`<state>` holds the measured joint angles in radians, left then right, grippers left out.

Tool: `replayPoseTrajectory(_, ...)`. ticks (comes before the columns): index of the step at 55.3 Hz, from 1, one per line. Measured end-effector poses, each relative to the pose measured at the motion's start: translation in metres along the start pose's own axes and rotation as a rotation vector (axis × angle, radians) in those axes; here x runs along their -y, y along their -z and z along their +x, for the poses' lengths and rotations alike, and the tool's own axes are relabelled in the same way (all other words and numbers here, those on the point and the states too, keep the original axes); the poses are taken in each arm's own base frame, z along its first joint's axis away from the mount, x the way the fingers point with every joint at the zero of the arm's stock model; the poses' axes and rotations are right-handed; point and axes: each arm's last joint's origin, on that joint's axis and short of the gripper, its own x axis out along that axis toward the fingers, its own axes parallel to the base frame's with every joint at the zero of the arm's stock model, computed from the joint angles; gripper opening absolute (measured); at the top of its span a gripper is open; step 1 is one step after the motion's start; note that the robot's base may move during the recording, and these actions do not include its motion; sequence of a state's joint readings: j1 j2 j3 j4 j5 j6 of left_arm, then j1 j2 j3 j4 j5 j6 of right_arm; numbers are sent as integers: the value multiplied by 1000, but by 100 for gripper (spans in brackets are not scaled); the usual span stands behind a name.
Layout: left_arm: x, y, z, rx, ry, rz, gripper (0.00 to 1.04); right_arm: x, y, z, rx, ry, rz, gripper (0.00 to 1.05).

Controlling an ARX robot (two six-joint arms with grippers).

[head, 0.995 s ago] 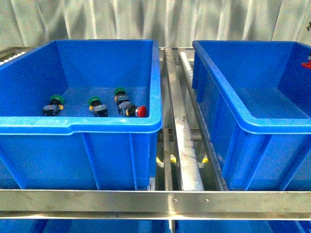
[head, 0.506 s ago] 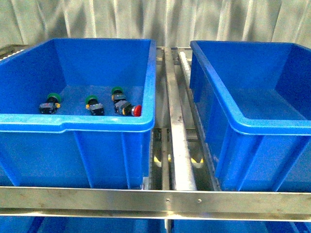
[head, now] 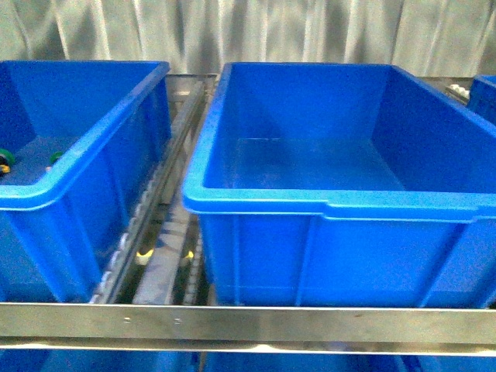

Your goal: Pick red and yellow buttons and place in box

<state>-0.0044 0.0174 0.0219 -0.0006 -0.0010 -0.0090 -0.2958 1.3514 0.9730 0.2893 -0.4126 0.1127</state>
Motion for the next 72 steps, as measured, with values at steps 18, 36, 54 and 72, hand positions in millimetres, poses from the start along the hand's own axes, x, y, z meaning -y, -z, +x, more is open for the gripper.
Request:
replayPoseTrajectory(18, 0, 0, 0, 1, 5, 2, 97, 33, -7, 1, 36, 100, 1, 26)
replayPoseTrajectory(36, 0, 0, 0, 2, -1, 2, 97, 24, -11, 58, -73, 62, -113, 26)
replayPoseTrajectory(54, 0, 0, 0, 2, -1, 2, 97, 54, 45, 142, -385, 92, -239, 27)
replayPoseTrajectory(72, 0, 0, 0, 2, -1, 2, 97, 84, 65, 166, -439, 146, -253, 76)
